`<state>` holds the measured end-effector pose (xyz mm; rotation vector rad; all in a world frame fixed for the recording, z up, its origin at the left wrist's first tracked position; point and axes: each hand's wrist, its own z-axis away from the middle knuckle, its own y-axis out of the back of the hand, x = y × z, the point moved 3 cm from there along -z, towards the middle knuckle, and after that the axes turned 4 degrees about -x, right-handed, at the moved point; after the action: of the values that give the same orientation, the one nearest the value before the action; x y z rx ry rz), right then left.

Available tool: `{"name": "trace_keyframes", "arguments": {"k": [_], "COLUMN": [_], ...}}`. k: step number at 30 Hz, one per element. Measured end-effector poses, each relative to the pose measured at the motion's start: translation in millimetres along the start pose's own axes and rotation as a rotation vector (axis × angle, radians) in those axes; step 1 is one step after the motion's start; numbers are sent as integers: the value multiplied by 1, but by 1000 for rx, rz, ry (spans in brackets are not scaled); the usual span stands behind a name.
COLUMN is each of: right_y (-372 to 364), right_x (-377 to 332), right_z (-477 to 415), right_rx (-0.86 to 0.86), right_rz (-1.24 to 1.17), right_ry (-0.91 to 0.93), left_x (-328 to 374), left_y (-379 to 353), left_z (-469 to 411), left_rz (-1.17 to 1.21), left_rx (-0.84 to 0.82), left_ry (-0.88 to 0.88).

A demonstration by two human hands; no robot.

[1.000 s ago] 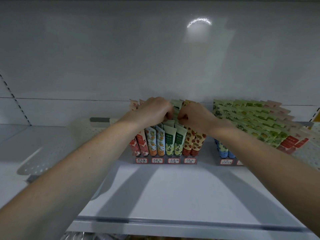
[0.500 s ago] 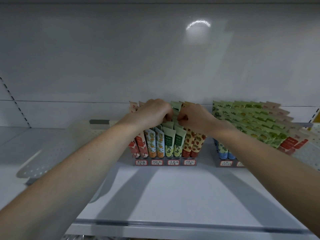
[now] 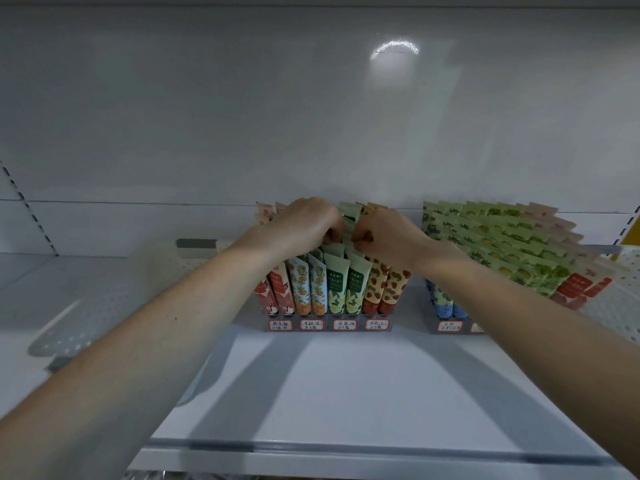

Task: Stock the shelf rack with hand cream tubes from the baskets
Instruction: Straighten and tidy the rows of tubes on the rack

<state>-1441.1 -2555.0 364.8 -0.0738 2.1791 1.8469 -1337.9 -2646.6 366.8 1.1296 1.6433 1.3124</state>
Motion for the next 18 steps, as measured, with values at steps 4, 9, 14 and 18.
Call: {"name": "trace_keyframes", "arguments": {"k": [4,9,14,18], "right_y": [-1,-1,-1,0], "right_x": [-1,-3,-5,-6], "right_z": [0,0,1,2], "right_rx": [3,10,12,16], "right_rz": [6,29,44,43], "right_ry": [0,5,6,4], "left_x": [2,4,6,7], "left_y": [1,3,4,4], "left_z": [0,2,4,4], "left_rz": [0,7,9,11], "left_rx": [0,2,-4,0], "left_ry": [-8,-4,7,-13]}}
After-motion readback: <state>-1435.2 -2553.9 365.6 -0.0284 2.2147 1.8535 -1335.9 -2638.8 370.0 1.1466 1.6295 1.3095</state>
